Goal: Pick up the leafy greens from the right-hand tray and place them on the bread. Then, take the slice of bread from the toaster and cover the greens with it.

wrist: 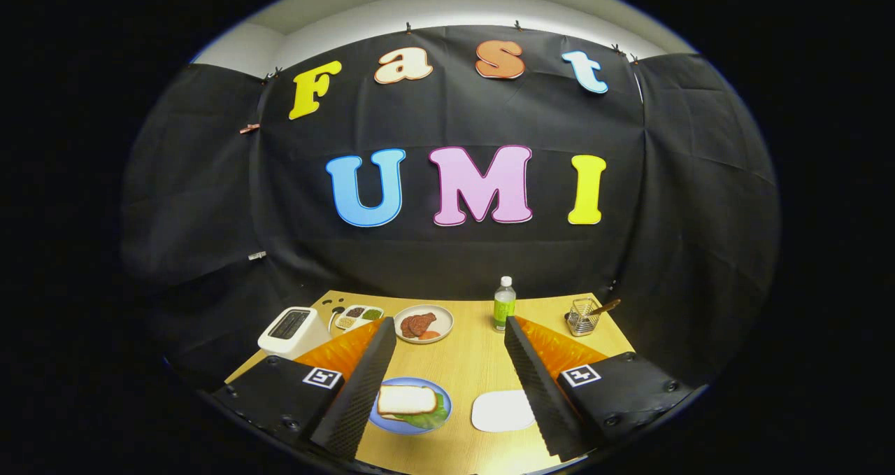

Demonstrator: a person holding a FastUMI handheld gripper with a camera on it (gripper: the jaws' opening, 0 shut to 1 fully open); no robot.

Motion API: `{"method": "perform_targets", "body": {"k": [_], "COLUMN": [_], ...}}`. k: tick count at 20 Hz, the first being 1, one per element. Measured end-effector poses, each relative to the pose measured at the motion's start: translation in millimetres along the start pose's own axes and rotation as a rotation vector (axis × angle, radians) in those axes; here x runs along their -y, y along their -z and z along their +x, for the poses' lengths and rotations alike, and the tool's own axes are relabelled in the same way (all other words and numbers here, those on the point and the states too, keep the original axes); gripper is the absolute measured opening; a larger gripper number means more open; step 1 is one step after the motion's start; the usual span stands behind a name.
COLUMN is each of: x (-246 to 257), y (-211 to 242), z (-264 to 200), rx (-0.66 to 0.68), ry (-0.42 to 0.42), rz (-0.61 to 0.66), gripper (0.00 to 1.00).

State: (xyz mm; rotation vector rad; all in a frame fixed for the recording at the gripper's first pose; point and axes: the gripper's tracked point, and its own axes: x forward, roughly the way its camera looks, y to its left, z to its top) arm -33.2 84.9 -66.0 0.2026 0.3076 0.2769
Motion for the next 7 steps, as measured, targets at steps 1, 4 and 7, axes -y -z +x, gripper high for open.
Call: {"method": "perform_targets", "body": {"k": [1,4,7], "x": [-1.5,-5.5,-6.9], "y": [-0.5,-3.0,-4.0], "z": [0.3,0.4,0.4], "rx": [0.002,0.006,0.007], "ry": [0.0,-0.008,-0.01], "rz": [0.001,0.003,-0.006], "gripper": [0.98,0.98,0.98]}}
